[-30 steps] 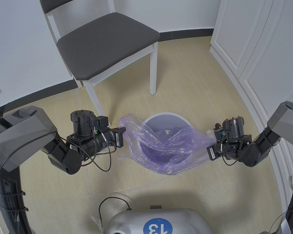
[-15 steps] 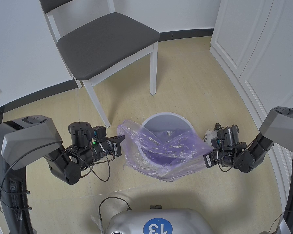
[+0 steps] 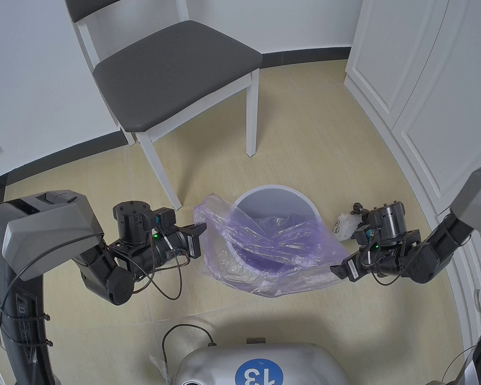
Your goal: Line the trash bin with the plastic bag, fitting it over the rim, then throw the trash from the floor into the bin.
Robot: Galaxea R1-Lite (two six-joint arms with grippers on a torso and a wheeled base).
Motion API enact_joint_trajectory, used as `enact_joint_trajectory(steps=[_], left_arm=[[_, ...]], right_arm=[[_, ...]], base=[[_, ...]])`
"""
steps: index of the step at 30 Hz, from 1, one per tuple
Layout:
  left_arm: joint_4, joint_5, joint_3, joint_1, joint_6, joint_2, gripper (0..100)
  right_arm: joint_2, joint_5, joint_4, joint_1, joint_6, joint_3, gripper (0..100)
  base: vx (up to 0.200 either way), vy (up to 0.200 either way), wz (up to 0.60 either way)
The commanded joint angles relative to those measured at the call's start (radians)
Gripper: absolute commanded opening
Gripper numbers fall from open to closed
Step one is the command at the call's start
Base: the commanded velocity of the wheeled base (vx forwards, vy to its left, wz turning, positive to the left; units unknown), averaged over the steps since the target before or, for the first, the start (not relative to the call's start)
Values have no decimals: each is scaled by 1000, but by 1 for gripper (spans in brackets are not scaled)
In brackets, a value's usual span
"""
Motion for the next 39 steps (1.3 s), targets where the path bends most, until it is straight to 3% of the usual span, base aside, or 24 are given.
enact_joint_trajectory(steps=[1,12,27,30,39], left_arm=[[0,3,4,-7,-1,-4,0],[-3,4,-13,-9,-1,24,0],[-41,7,7,-17,1,31,0],[-41,7,5,-18,1,33,0],[-43,7,8,-17,1,42,0]], right_arm=[[-206,8,40,39,-33,90,100],[-275,3,51,124,-38,-11,100],[-89,-21,134,285,-82,-301,100],[-66,-61,134,297,-82,-321,100],[-61,-61,143,300,-85,-315,100]], base=[[0,0,0],[0,0,0],[0,0,0],[0,0,0],[0,0,0]])
